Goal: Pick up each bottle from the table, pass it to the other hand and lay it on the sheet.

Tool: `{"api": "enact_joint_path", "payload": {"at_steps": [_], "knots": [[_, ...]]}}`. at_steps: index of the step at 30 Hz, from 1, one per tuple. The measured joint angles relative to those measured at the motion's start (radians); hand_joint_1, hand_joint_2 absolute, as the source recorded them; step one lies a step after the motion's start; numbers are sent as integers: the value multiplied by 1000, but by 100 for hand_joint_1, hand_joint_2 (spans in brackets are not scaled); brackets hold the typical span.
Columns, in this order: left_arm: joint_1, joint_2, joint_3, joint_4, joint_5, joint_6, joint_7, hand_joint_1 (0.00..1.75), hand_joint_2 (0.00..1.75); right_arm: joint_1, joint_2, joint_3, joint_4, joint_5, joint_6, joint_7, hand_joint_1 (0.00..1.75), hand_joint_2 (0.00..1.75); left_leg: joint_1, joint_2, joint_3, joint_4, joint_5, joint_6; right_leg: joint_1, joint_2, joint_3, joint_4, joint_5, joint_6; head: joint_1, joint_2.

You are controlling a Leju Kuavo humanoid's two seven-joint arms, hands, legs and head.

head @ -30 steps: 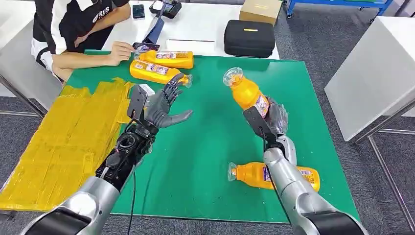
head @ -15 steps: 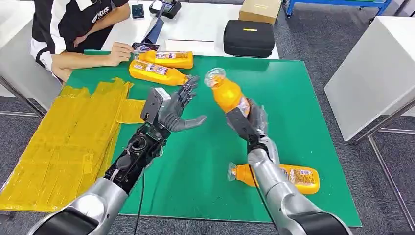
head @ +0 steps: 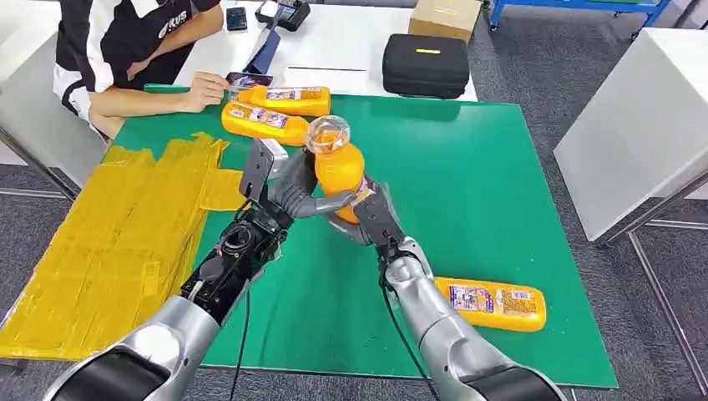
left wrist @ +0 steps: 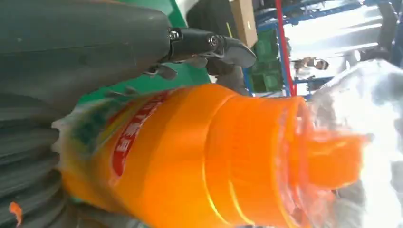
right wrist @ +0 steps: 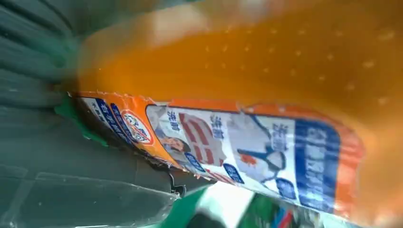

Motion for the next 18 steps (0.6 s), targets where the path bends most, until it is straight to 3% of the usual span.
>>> {"api": "enact_joint_path", "payload": {"at_steps": [8,13,14,15,18], "knots": [[-10,4,3,32,33,-3,12,0,175,1,4,72,13,-16,128,13,175,175,0,0,0,0,0,0,0,0,0,0,0,0,0,0],[-8,11,9,51,47,-3,7,0,175,-3,4,98,27,-4,141,53,175,175,0,0,0,0,0,0,0,0,0,0,0,0,0,0],[-7,12,10,53,49,-3,6,40,175,-4,4,102,29,-2,141,60,175,175,0,0,0,0,0,0,0,0,0,0,0,0,0,0],[-6,12,11,55,52,-3,5,159,175,-5,4,106,31,-1,140,66,175,175,0,0,0,0,0,0,0,0,0,0,0,0,0,0],[-2,15,20,57,55,-3,4,159,175,-8,4,116,37,1,140,76,175,175,0,0,0,0,0,0,0,0,0,0,0,0,0,0]]}}
